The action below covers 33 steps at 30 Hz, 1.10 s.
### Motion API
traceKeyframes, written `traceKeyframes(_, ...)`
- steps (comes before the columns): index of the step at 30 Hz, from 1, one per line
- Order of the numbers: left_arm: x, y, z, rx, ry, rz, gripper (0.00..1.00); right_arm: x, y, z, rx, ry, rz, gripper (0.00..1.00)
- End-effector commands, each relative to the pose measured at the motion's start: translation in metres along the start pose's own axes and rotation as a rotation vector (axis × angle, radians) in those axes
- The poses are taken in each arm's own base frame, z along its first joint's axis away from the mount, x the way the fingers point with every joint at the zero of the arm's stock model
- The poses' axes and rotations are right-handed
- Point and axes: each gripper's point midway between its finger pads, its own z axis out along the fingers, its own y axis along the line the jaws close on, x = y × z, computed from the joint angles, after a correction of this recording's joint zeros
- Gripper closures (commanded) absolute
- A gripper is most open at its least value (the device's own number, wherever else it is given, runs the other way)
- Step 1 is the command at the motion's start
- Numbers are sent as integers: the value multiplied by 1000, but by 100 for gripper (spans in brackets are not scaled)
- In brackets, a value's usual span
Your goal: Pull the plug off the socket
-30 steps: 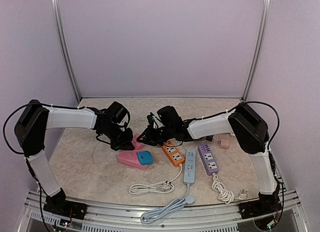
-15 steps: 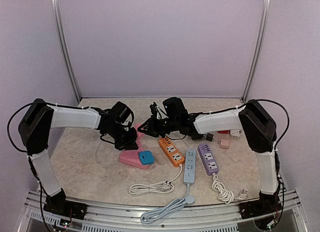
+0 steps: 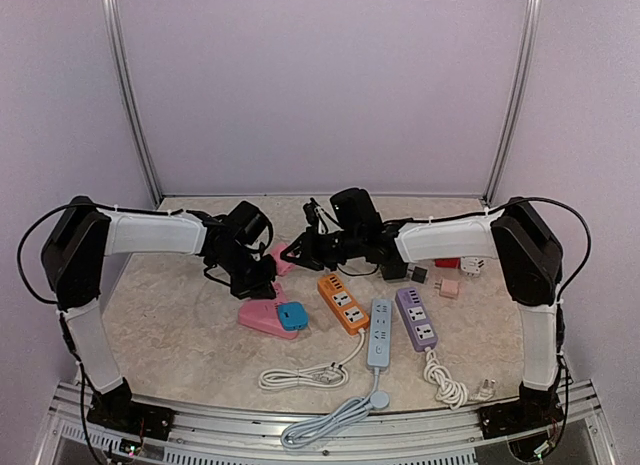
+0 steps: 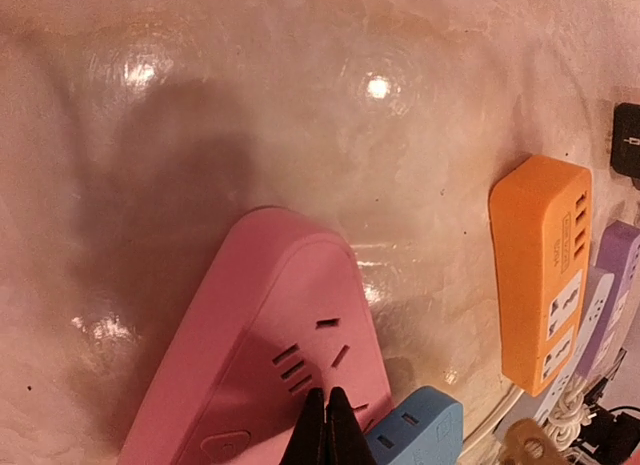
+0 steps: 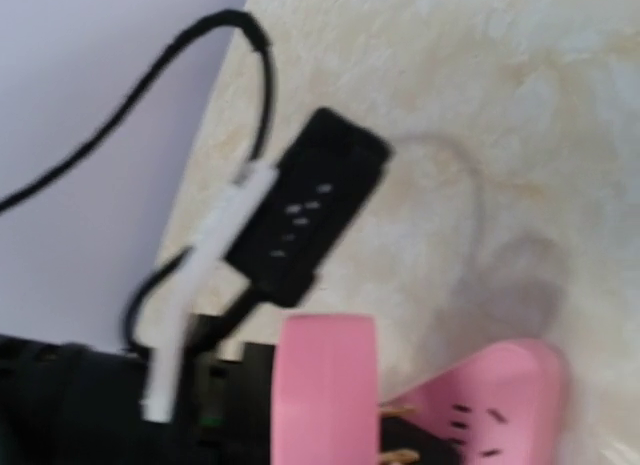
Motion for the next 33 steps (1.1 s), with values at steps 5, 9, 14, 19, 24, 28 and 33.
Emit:
traceKeyframes(5,-8,-20,-35,-74,-30,109,98,-18,-32,-19,202,-33,-110,100)
traceKeyframes(9,-14,-37,-58,-25,-73,131,98,-27,-52,-27,295,-54,-141,100)
traceKeyframes(14,-12,-34,-73,-28,-92,127,98,-42,-75,-36,425,-67,-194,100)
traceKeyframes(19,-6,-23,-76,-41,-92,103,98,-57,-105,-44,621,-75,-274,100)
traceKeyframes(24,-2,-18,-77,-46,-92,90,98,-65,-138,-56,809,-66,-325,100)
traceKeyframes(28,0,-15,-74,-51,-86,85,98,-69,-158,-61,912,-55,-356,100)
traceKeyframes(33,1,-15,-74,-48,-87,81,98,-69,-174,-65,993,-43,-383,99)
